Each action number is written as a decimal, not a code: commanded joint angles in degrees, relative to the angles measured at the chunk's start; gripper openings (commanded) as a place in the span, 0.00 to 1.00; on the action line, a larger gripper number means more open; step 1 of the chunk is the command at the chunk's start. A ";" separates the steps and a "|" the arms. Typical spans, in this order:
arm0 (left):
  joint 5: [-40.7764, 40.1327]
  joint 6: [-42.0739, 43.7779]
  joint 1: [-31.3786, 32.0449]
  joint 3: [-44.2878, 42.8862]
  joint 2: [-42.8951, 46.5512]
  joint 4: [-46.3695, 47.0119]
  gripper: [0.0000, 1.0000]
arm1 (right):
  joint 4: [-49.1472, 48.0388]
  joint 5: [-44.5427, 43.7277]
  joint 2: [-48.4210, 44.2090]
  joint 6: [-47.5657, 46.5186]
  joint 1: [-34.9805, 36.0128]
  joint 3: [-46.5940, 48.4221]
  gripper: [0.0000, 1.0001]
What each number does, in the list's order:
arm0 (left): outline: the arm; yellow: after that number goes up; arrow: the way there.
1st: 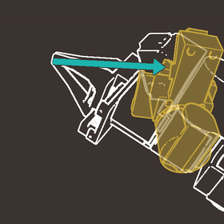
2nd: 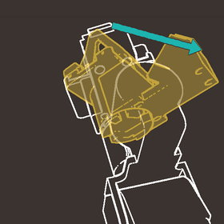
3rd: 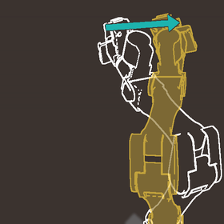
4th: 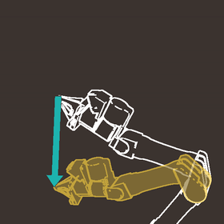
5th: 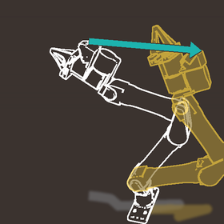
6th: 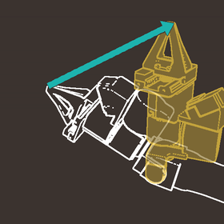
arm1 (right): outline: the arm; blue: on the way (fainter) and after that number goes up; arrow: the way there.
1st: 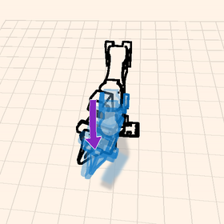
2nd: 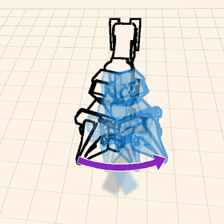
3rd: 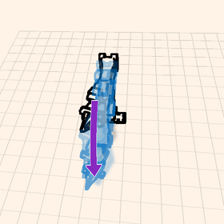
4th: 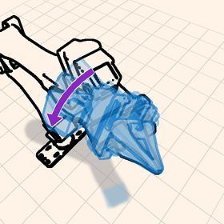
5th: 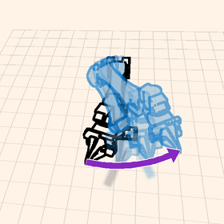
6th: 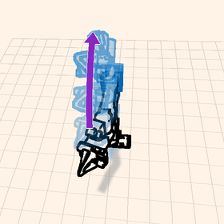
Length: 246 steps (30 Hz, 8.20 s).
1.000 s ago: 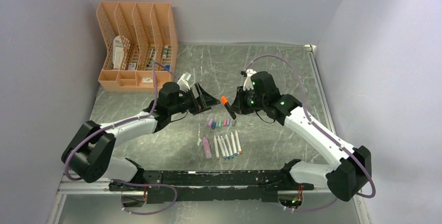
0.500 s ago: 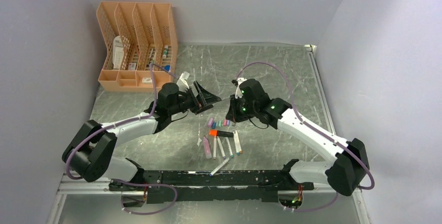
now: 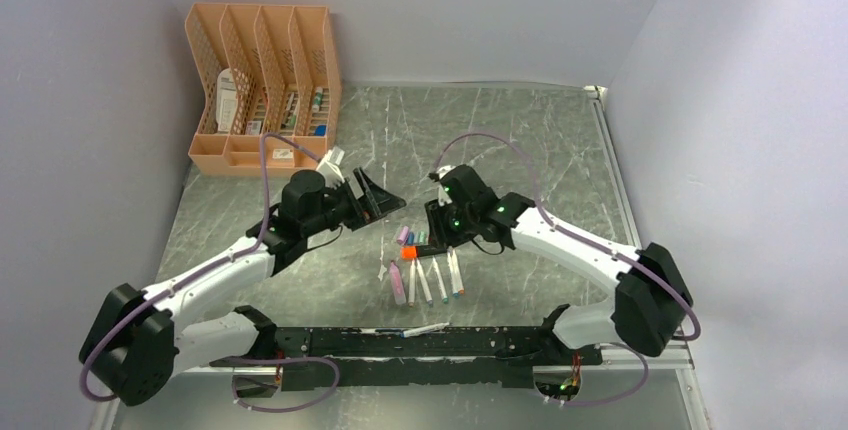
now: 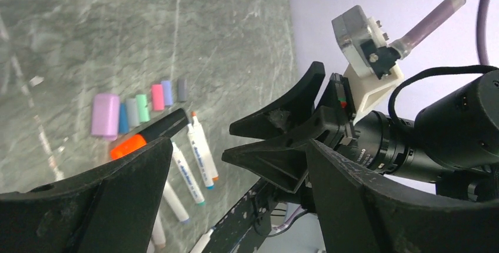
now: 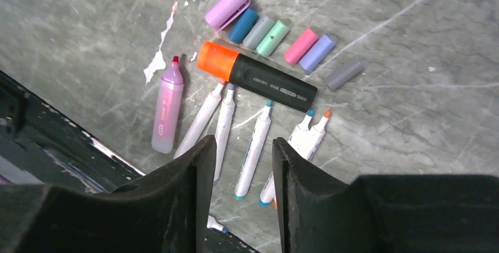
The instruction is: Open the pen caps
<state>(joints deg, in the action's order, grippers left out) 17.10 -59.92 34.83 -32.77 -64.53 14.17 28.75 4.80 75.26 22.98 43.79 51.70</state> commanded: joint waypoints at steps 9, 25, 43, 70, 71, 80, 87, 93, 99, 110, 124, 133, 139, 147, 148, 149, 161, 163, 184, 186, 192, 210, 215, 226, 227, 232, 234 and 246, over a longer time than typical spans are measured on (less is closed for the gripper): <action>-7.17 6.08 -0.14 3.68 13.08 -18.75 0.95 | -1.77 -11.90 12.70 -10.50 9.33 4.71 0.39; -6.09 7.37 -0.83 4.30 16.78 -22.01 0.95 | 2.63 -10.67 22.50 -18.44 9.90 12.18 0.41; -4.79 7.56 -1.08 4.56 15.57 -20.99 0.95 | 2.11 -9.72 26.86 -19.16 9.76 12.94 0.42; -3.70 7.62 -1.17 3.77 13.21 -19.78 0.94 | 1.74 -6.09 29.39 -20.26 9.91 12.64 0.40; -3.72 7.71 -1.17 3.66 13.25 -19.83 0.94 | 1.63 -6.02 29.52 -20.40 9.89 12.65 0.40; -3.17 7.98 -1.26 3.00 12.43 -19.60 0.94 | 2.16 -3.89 30.54 -22.18 9.76 13.25 0.41; -3.40 8.42 -1.34 2.02 12.24 -20.35 0.94 | 1.70 -6.44 30.60 -22.23 9.75 13.00 0.30; -3.36 8.15 -1.34 1.89 12.40 -20.49 0.94 | 0.92 -10.49 27.30 -22.14 9.76 13.27 0.19; -3.39 8.77 -1.34 1.21 13.51 -20.49 0.97 | 1.38 -12.81 19.91 -21.53 9.78 15.35 0.14; -1.35 7.57 -1.35 3.04 17.46 -14.04 1.00 | 1.40 -2.73 6.74 -11.86 9.70 15.58 0.13; -3.30 5.69 -1.34 6.29 19.42 -12.34 1.00 | -2.72 -5.10 12.67 -10.24 9.57 8.90 0.46; -7.74 7.80 -1.60 4.13 24.12 -20.49 0.99 | -2.19 -8.68 26.86 -17.15 9.63 16.86 0.45; -8.87 8.35 -1.74 3.69 26.34 -23.06 0.99 | -2.29 -9.40 30.63 -18.53 9.60 18.79 0.44; -8.37 8.24 -1.78 4.11 26.08 -22.63 0.99 | -2.49 -8.00 34.23 -19.41 9.58 19.36 0.45; -8.33 8.31 -1.78 4.01 26.08 -22.66 0.99 | -2.54 -7.91 34.50 -19.36 9.68 19.10 0.44; -8.27 8.33 -1.83 3.91 26.03 -22.69 0.99 | -2.72 -7.59 34.77 -19.40 9.67 18.80 0.44; -8.41 7.99 -1.81 4.29 26.09 -22.24 0.99 | -4.89 -5.56 33.53 -19.35 10.09 14.35 0.11; -8.73 7.98 -1.83 4.16 25.73 -22.30 0.99 | -5.39 -6.02 33.38 -19.31 9.97 14.88 0.08; -17.57 -6.25 -3.45 19.93 19.62 4.87 0.99 | -14.75 14.44 19.32 -13.06 -1.11 10.67 0.04; -17.05 -6.94 -3.45 19.99 16.00 8.93 0.99 | -14.99 15.24 18.07 -12.53 -1.15 10.33 0.04; -17.39 -10.45 -3.62 20.94 5.71 23.31 0.99 | -15.50 15.42 16.43 -11.57 -0.78 9.00 0.05; -13.52 -15.43 -2.65 14.31 -16.34 40.36 0.96 | -15.67 15.50 17.57 -11.23 0.95 9.95 0.05; -13.90 -15.25 -0.34 12.28 -18.68 40.00 0.88 | -15.18 15.08 17.74 -11.60 0.95 10.61 0.05; -13.48 -15.16 2.34 11.87 -22.04 41.11 0.41 | -14.26 13.93 18.32 -12.17 0.87 11.70 0.05; -13.21 -15.10 2.35 11.89 -22.30 41.10 0.32 | -14.18 13.87 18.20 -12.30 0.88 11.82 0.05; -12.36 -14.47 2.35 11.18 -22.79 40.67 0.08 | -13.38 13.97 17.34 -12.23 0.90 11.80 0.08; -11.62 -13.19 2.28 9.99 -22.20 39.06 0.07 | -12.17 13.58 16.41 -11.95 0.74 11.68 0.14; 2.30 -1.80 0.80 4.49 -18.39 31.23 0.07 | -9.08 26.94 3.31 -9.60 -7.55 3.90 0.44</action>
<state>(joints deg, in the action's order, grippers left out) 12.73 -67.20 36.25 -26.87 -85.21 47.35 18.28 25.32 82.41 12.12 38.52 58.72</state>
